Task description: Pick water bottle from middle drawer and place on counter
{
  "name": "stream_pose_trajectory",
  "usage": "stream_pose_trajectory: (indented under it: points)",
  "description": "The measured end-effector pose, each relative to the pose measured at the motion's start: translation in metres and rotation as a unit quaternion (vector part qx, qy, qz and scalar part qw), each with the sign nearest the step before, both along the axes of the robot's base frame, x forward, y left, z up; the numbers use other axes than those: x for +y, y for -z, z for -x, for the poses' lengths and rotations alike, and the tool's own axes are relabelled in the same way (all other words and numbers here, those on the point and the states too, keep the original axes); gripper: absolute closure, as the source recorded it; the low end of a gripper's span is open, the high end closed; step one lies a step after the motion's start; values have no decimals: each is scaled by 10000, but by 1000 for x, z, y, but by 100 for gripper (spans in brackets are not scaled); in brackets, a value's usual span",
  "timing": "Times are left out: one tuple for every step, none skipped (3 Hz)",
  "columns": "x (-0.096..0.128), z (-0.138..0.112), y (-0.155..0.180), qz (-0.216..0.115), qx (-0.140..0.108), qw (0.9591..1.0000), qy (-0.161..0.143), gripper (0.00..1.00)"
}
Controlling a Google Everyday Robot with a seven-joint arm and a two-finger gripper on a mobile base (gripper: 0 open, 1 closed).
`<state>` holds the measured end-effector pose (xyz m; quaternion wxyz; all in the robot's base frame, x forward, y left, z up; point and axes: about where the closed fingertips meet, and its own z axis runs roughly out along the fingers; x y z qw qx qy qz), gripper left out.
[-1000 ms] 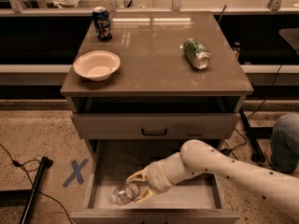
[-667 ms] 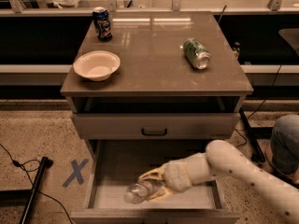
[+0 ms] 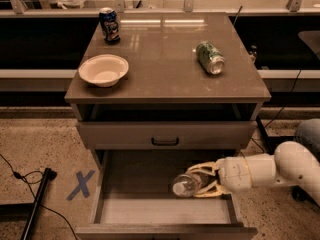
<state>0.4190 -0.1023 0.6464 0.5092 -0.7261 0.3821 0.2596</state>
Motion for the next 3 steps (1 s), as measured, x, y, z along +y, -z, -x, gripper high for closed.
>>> stream_pose_trajectory:
  points:
    - [-3,-4,-6,37,-26,10000,42,100]
    - [-2,-9,-13,-212,230,9995,-78,100]
    - [-4,-20,-42,-866,890,9920,-237,100]
